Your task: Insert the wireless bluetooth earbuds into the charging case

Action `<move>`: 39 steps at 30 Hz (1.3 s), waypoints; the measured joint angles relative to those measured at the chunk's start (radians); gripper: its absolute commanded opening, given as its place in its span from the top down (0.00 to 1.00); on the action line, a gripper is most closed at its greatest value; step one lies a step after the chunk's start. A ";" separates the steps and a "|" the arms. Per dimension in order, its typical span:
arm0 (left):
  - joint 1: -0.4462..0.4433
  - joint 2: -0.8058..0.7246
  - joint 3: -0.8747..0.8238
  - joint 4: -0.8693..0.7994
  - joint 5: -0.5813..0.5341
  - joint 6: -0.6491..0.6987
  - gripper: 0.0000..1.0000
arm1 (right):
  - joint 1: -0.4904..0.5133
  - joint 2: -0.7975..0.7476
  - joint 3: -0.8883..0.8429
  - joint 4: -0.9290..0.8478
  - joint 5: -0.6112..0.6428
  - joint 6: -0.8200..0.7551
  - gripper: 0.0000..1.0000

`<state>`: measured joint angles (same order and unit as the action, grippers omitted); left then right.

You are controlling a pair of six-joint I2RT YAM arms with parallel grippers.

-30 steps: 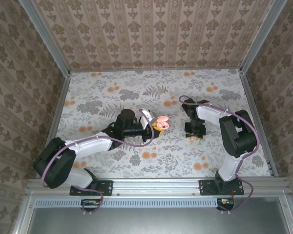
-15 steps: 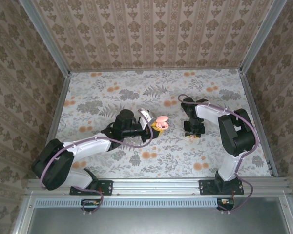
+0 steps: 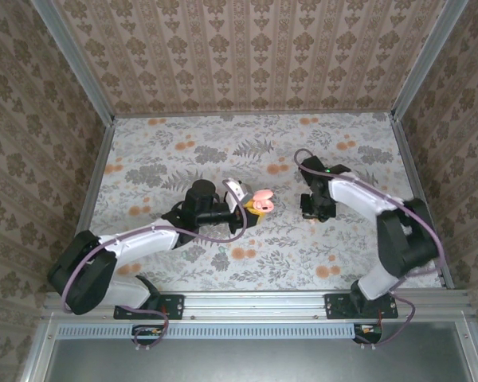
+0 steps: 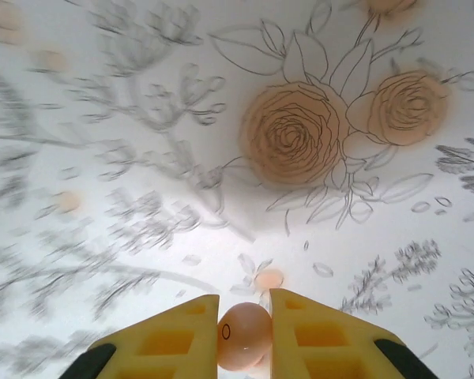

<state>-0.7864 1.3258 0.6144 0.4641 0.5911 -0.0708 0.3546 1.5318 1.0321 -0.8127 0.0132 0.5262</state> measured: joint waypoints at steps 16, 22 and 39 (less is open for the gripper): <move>0.030 -0.013 0.020 -0.009 0.093 0.026 1.00 | 0.143 -0.450 -0.029 0.125 -0.257 -0.026 0.86; 0.030 -0.013 0.031 -0.009 0.119 0.027 1.00 | 0.227 -0.448 0.028 0.203 -0.339 -0.073 0.86; 0.030 -0.013 0.056 -0.015 0.177 0.018 1.00 | 0.246 -0.351 0.076 0.246 -0.399 -0.191 0.86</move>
<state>-0.7563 1.3132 0.6701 0.4488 0.7677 -0.0528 0.6003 1.1812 1.1076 -0.5663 -0.3859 0.3351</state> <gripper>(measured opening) 0.317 0.143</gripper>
